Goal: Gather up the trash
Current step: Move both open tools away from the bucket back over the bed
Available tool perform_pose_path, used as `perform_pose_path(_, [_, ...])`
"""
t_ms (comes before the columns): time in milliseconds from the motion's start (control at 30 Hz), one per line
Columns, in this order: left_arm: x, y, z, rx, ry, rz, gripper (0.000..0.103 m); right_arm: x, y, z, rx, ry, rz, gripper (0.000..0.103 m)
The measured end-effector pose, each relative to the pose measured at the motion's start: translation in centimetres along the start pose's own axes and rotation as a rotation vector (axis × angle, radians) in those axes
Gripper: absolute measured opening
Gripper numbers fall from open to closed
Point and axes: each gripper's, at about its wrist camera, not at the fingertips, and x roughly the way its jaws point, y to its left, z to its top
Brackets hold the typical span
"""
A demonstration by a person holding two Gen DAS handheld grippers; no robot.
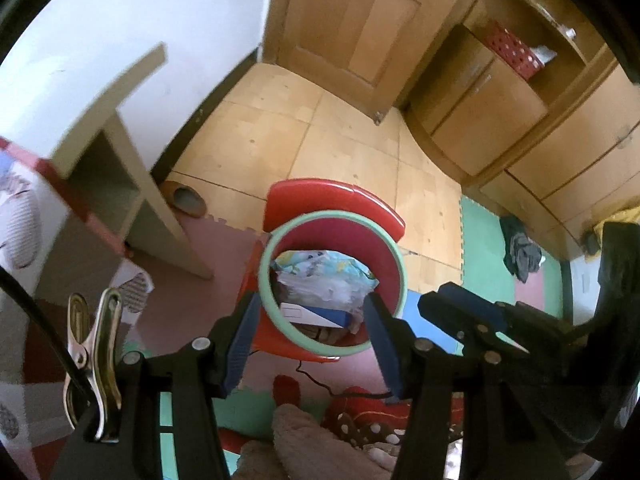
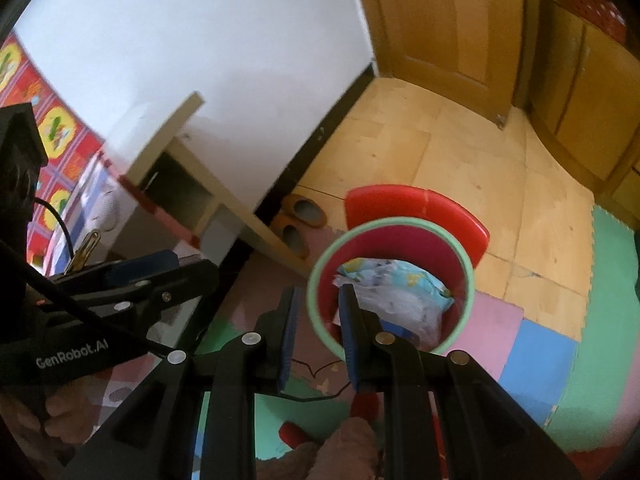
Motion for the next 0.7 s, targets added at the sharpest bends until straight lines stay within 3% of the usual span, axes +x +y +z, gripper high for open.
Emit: perform_pose_path(700, [-13.4, 11.9, -5.9, -0.263, -0.170, 0.144, 0.056, -3.3, 17.2, -0.7, -0.318, -0.022, 0.216, 0.022])
